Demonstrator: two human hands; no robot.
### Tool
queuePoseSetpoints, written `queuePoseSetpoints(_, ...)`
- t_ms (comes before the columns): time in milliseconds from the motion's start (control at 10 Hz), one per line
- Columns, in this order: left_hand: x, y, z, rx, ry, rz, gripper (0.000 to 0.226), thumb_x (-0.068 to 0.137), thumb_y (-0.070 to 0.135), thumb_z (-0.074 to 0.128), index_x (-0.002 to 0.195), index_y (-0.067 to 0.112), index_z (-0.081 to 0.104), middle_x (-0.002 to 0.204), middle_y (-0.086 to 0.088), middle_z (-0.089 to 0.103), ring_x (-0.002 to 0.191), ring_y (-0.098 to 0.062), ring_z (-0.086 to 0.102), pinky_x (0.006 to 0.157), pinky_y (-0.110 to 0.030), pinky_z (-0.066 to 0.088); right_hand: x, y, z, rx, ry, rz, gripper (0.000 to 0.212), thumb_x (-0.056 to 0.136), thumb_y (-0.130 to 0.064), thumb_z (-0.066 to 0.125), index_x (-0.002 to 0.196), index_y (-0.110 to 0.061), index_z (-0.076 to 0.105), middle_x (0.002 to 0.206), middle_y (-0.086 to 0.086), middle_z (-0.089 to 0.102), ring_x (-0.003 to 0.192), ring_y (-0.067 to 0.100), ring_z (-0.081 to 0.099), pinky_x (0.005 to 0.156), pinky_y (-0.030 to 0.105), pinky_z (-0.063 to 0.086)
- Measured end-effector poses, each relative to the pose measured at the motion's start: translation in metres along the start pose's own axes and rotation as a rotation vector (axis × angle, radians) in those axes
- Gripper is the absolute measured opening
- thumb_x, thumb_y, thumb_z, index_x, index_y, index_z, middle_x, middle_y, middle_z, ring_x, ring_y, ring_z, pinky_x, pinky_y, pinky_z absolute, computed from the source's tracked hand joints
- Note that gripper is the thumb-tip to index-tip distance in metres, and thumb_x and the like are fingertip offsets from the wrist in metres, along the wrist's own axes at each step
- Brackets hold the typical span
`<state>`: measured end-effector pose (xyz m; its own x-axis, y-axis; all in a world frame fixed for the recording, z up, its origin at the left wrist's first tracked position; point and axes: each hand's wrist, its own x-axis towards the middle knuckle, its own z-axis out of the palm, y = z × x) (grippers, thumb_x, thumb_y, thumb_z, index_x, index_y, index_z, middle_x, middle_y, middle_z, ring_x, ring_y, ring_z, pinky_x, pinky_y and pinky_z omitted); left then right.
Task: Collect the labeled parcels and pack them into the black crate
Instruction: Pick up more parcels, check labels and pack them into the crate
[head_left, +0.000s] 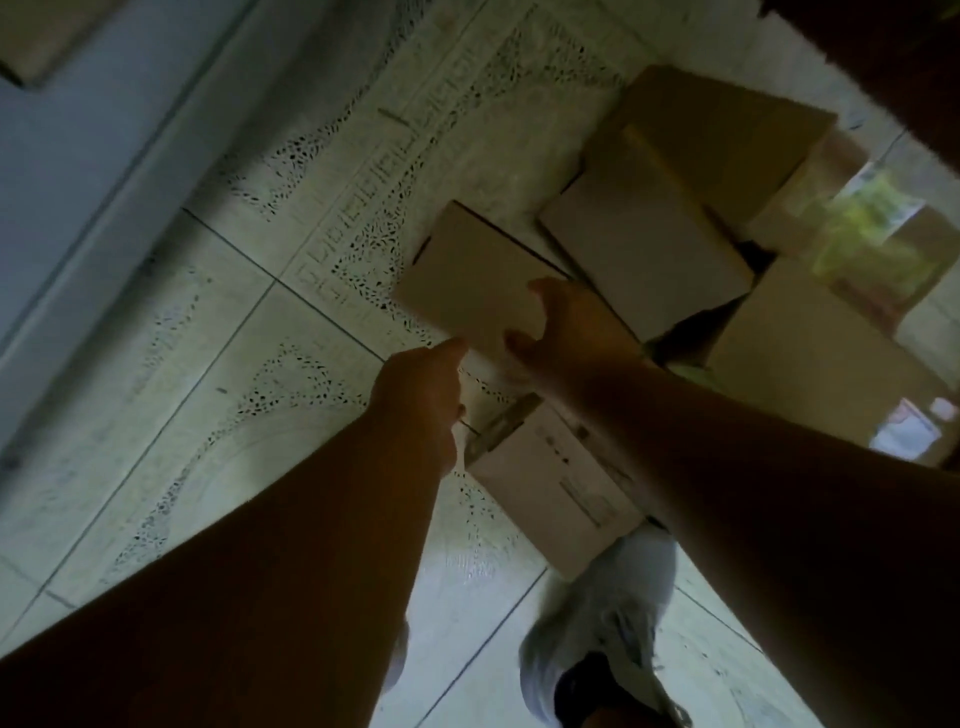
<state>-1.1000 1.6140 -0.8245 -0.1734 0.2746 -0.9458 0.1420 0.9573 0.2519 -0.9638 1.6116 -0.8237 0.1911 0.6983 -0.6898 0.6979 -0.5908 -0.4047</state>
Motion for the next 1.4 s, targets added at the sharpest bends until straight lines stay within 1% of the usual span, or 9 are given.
queuePoseSetpoints(100,0.048,0.015,0.018,0.009,0.004,-0.079,0.039,0.1,0.028,0.052,0.136,0.012,0.051,0.108,-0.004,0.062,0.125,-0.024,0.054,0.105,-0.042,0.044,0.057,0.005,0.012,-0.102,0.024,-0.069,0.062,0.093,-0.032,0.059,0.149,-0.018,0.036,0.15,0.004,0.039,0.133,0.025,0.045,0.103,0.036,0.04)
queuePoseSetpoints(300,0.079,0.022,0.033,-0.112,-0.061,-0.052,0.049,0.096,0.039,0.055,0.141,0.019,0.048,0.139,-0.008,0.054,0.124,-0.029,0.053,0.106,-0.049,0.041,0.117,0.009,0.017,-0.259,-0.026,0.052,0.076,0.088,-0.057,0.055,0.151,-0.022,0.03,0.153,0.012,0.036,0.139,0.036,0.038,0.11,0.052,0.037)
queuePoseSetpoints(400,0.059,0.032,0.019,-0.11,-0.09,0.009,0.056,0.094,0.048,0.052,0.143,0.023,0.044,0.146,-0.005,0.048,0.133,-0.03,0.046,0.11,-0.054,0.035,0.099,0.002,-0.005,0.011,0.006,0.111,0.07,0.087,-0.064,0.057,0.141,-0.02,0.05,0.137,0.01,0.053,0.123,0.029,0.055,0.098,0.044,0.051)
queuePoseSetpoints(500,0.011,0.059,0.004,0.05,0.002,0.224,0.048,0.096,0.054,0.045,0.134,0.024,0.047,0.123,-0.003,0.06,0.112,-0.027,0.058,0.095,-0.048,0.047,0.048,-0.023,-0.034,0.432,0.07,0.109,0.052,0.085,-0.052,0.069,0.127,-0.023,0.06,0.108,-0.005,0.064,0.099,0.014,0.065,0.076,0.027,0.054)
queuePoseSetpoints(600,-0.064,0.094,-0.013,0.228,0.156,0.373,0.052,0.097,0.062,0.033,0.128,0.023,0.049,0.097,0.004,0.058,0.085,-0.014,0.057,0.062,-0.027,0.042,-0.024,-0.061,-0.068,0.729,0.11,0.13,0.053,0.077,-0.051,0.077,0.12,-0.023,0.064,0.103,-0.009,0.07,0.091,0.012,0.069,0.08,0.034,0.059)
queuePoseSetpoints(800,-0.26,0.166,-0.031,0.476,0.237,0.555,0.052,0.097,0.064,0.024,0.102,0.021,0.054,0.075,0.012,0.046,0.062,0.002,0.041,0.051,-0.017,0.027,-0.172,-0.132,-0.202,0.941,0.305,0.144,0.032,0.078,-0.041,0.081,0.103,-0.025,0.069,0.096,-0.006,0.075,0.082,0.012,0.074,0.076,0.04,0.063)
queuePoseSetpoints(900,-0.359,0.199,-0.035,0.442,0.265,0.628,0.041,0.096,0.063,0.029,0.098,0.025,0.046,0.078,0.012,0.041,0.061,0.005,0.034,0.053,-0.014,0.022,-0.237,-0.165,-0.273,0.921,0.359,0.092,0.031,0.079,-0.043,0.08,0.103,-0.028,0.066,0.094,-0.01,0.074,0.08,0.007,0.073,0.073,0.034,0.063)
queuePoseSetpoints(1000,-0.45,0.227,-0.047,0.381,0.211,0.73,0.042,0.095,0.064,0.031,0.1,0.026,0.05,0.087,0.008,0.053,0.077,-0.009,0.053,0.061,-0.022,0.034,-0.305,-0.2,-0.343,0.902,0.407,0.05,0.023,0.079,-0.047,0.079,0.089,-0.037,0.06,0.087,-0.017,0.07,0.075,0.0,0.071,0.067,0.026,0.06)
queuePoseSetpoints(1400,-0.668,0.286,-0.108,0.412,0.086,1.081,0.057,0.093,0.064,0.039,0.125,0.02,0.053,0.115,-0.004,0.061,0.11,-0.03,0.059,0.091,-0.041,0.046,-0.494,-0.294,-0.474,0.992,0.62,-0.078,0.037,0.078,-0.048,0.079,0.104,-0.029,0.062,0.097,-0.009,0.071,0.084,0.011,0.071,0.072,0.037,0.062)
